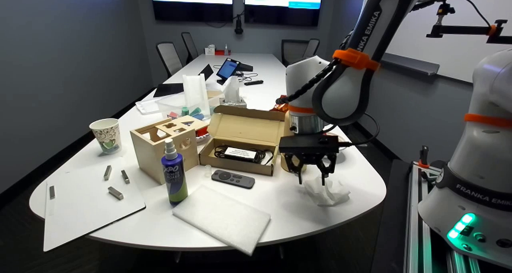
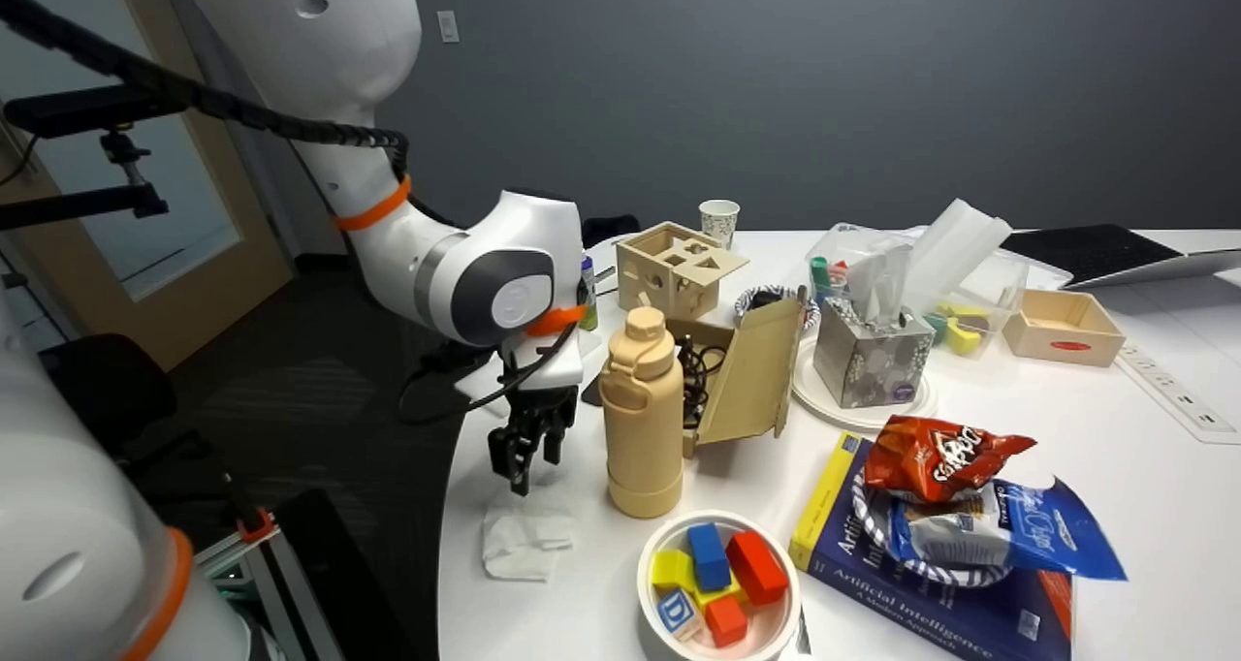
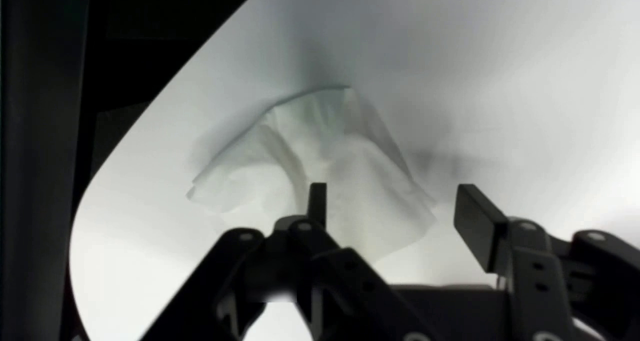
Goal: Use the white napkin to wipe the table.
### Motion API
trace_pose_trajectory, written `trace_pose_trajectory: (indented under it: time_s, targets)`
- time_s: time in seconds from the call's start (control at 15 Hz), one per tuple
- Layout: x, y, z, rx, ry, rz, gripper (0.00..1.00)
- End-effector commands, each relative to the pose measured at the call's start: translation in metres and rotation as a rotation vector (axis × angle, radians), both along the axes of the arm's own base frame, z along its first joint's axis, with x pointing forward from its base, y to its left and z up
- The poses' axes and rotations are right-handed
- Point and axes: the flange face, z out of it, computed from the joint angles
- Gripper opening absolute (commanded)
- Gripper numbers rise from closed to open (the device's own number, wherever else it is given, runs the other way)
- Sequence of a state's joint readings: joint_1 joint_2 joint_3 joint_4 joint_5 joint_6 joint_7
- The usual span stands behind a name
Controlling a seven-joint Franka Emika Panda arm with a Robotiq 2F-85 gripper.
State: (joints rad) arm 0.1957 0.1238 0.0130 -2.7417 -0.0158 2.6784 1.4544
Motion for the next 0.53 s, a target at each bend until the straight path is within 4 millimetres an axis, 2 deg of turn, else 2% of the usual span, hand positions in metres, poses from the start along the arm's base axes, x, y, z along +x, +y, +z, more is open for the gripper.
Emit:
trace_pose_trajectory:
  time_s: [0.0,0.07,0.13,0.2,0.27,0.33,0.4,0.47]
  targets:
    - [0.003,0.015,0.029,0.054,-0.130,0.120,1.00]
    - [0.002,0.023,0.038,0.063,-0.161,0.158,1.00]
    - [0.015,0.034,0.046,0.070,-0.187,0.200,1.00]
    - [0.016,0.042,0.055,0.081,-0.211,0.239,1.00]
    - [0.002,0.043,0.061,0.089,-0.235,0.274,1.00]
    - [0.006,0.050,0.069,0.104,-0.254,0.309,1.00]
    - [0.018,0.059,0.076,0.118,-0.263,0.340,1.00]
    - [0.017,0.064,0.084,0.132,-0.275,0.377,1.00]
